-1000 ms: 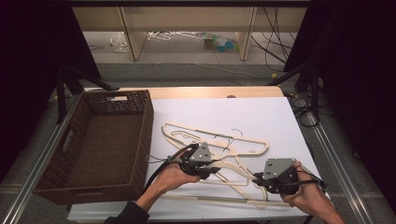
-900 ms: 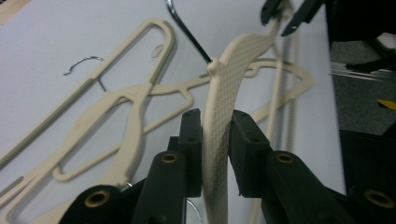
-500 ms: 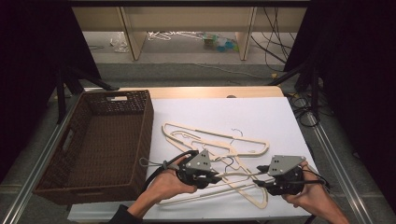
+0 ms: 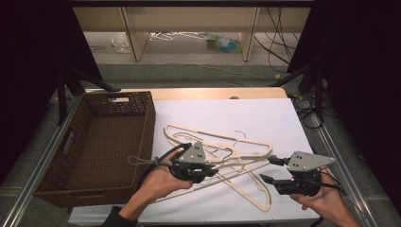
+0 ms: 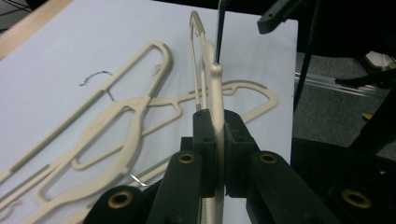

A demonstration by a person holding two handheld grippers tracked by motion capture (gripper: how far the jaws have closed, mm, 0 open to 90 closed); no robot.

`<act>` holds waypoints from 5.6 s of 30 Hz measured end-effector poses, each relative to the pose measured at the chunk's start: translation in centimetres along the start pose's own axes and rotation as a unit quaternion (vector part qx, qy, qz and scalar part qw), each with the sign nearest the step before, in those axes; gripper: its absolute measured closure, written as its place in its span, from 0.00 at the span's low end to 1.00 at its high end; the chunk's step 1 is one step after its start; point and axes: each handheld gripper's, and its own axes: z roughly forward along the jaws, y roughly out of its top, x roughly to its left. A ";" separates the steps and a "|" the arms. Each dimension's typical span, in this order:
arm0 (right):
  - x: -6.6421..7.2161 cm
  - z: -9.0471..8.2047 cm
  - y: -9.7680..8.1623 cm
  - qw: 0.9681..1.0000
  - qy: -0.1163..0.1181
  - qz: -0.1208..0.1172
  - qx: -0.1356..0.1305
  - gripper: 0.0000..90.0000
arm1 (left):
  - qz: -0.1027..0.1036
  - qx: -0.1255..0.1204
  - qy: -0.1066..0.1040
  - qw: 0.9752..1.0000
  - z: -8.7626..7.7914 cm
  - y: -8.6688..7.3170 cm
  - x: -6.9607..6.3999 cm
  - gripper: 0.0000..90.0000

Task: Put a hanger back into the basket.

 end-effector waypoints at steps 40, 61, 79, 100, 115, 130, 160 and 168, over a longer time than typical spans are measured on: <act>1.3 2.4 -3.0 0.999 0.028 0.028 0.002 0.36 | -0.108 -0.084 0.235 0.962 -22.1 -3.2 11.1 0.95; 1.4 2.7 -3.1 0.999 0.026 0.035 0.006 0.31 | -0.164 -0.076 0.272 0.945 -23.4 -11.6 14.5 0.95; 1.5 3.0 -3.2 0.999 0.032 0.034 0.011 0.31 | -0.209 -0.053 0.254 0.943 -22.5 -15.1 15.3 0.95; 1.6 3.1 -3.2 0.999 0.037 0.033 0.014 0.31 | -0.255 0.021 0.258 0.932 -19.5 -18.5 16.8 0.93; 1.6 3.2 -3.3 0.999 0.038 0.034 0.016 0.31 | -0.281 0.054 0.311 0.906 -20.6 -20.0 17.3 0.85; 1.6 3.3 -3.4 0.998 0.039 0.035 0.018 0.31 | -0.309 0.047 0.363 0.878 -21.4 -20.3 16.6 0.63; 1.4 3.4 -3.8 0.998 0.040 0.048 -0.002 0.23 | -0.171 -0.132 0.229 0.949 -13.8 -9.8 3.8 0.22; 1.2 3.5 -4.1 0.997 0.037 0.060 -0.015 0.20 | -0.136 -0.132 0.186 0.964 -9.7 -8.5 0.5 0.20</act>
